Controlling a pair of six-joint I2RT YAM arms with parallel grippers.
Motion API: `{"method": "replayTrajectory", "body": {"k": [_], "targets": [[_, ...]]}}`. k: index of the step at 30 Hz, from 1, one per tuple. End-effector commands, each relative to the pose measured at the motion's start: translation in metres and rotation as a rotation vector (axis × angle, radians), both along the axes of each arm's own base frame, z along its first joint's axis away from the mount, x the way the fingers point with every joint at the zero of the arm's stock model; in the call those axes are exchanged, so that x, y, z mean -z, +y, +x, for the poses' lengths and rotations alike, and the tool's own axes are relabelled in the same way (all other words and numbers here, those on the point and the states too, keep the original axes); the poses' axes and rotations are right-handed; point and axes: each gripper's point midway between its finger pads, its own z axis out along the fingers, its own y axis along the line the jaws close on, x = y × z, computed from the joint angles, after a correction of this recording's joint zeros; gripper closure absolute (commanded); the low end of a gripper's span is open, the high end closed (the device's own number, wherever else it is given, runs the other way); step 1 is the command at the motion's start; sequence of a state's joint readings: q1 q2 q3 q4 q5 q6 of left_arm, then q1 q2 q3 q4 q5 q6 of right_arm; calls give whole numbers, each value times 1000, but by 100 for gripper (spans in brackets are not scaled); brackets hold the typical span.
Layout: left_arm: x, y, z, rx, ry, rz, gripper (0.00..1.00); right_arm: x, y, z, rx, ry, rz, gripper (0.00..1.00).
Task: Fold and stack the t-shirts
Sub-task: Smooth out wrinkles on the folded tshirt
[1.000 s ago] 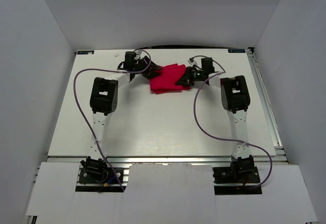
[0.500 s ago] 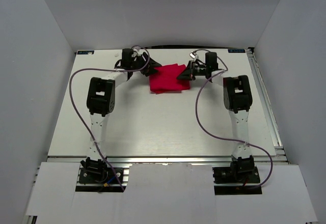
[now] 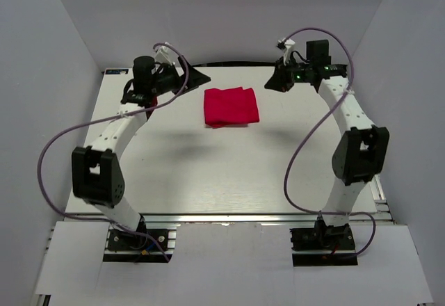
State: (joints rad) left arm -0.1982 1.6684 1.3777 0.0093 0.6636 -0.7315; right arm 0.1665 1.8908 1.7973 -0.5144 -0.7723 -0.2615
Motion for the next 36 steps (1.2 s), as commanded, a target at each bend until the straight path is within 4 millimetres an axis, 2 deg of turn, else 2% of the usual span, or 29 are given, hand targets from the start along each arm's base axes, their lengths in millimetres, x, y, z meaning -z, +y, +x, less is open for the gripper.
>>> {"method": "replayTrajectory", "body": {"k": [1,3,4,5,6,8,9,10,13,14,16,17,23,27,36], "targets": [[-8,10,-35,5,-63,49,2,21,-31,-24,44,-21,-189,87],[-4,12,-51,12,-55,52,2,4,-40,-36,75,-68,-211,80],[-16,14,-62,17,-86,49,2,-1,-42,-39,85,-79,-215,76],[-17,15,-68,19,-91,50,2,-10,-45,-47,98,-100,-213,72],[-12,14,-75,28,-83,55,2,-12,-47,-51,105,-102,-216,66],[-21,14,-90,43,-121,63,2,-23,-48,-63,108,-123,-209,54],[-15,13,-97,51,-103,67,2,-25,-50,-68,110,-129,-211,11],[-22,13,-106,54,-126,66,2,-17,-52,-73,107,-121,-226,11],[-15,10,-122,73,-122,67,2,-19,-59,-88,113,-131,-248,11],[-21,10,-129,76,-134,58,2,-26,-61,-94,114,-154,-249,11],[-16,9,-137,83,-125,57,2,-24,-66,-99,130,-158,-262,11],[-21,9,-141,83,-138,50,2,-30,-67,-104,137,-182,-263,10],[-24,8,-151,84,-140,43,2,-26,-72,-119,157,-154,-259,11],[-25,9,-154,80,-139,44,2,-19,-77,-121,205,-111,-249,11],[-30,12,-155,67,-154,54,2,-20,-83,-122,260,-111,-242,11]]}}
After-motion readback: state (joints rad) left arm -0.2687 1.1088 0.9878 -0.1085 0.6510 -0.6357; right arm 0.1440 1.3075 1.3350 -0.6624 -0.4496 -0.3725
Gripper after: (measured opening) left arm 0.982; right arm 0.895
